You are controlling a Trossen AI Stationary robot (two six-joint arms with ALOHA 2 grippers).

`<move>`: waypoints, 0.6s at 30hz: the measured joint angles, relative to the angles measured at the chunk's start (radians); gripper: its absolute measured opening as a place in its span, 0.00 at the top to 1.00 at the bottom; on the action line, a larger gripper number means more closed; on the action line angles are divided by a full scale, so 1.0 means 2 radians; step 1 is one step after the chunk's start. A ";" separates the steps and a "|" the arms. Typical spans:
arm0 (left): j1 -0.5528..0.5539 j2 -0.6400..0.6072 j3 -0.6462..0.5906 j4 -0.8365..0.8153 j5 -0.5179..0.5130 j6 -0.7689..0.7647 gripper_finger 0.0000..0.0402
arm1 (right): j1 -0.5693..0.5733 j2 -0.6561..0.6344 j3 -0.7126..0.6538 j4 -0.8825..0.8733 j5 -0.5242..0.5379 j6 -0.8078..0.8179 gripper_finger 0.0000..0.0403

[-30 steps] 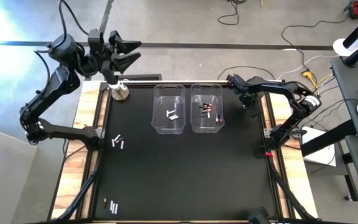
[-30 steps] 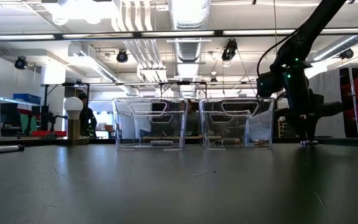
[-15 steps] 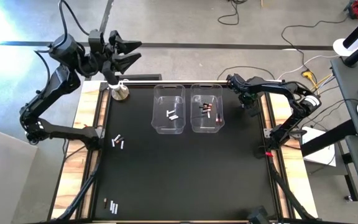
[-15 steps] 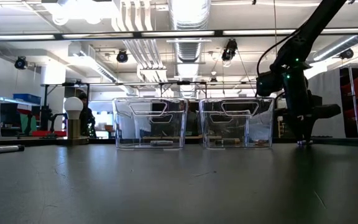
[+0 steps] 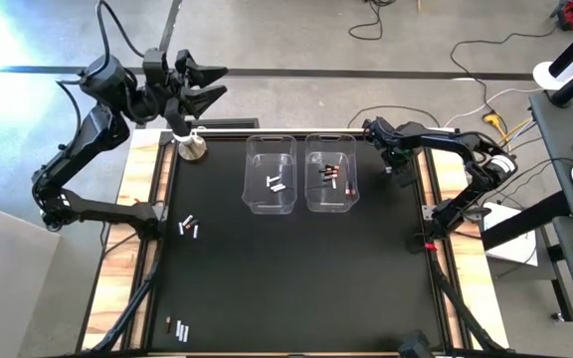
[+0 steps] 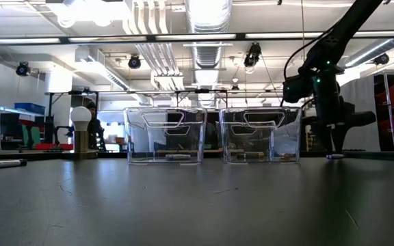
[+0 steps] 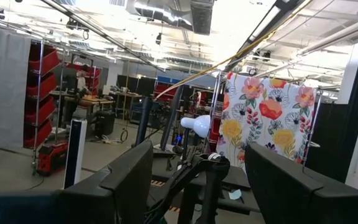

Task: Sort batteries
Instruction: Put the white battery into the left transparent bin

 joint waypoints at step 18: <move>0.000 0.041 0.000 0.000 0.000 -0.002 0.42 | -0.001 0.019 -0.003 0.003 0.008 -0.005 0.79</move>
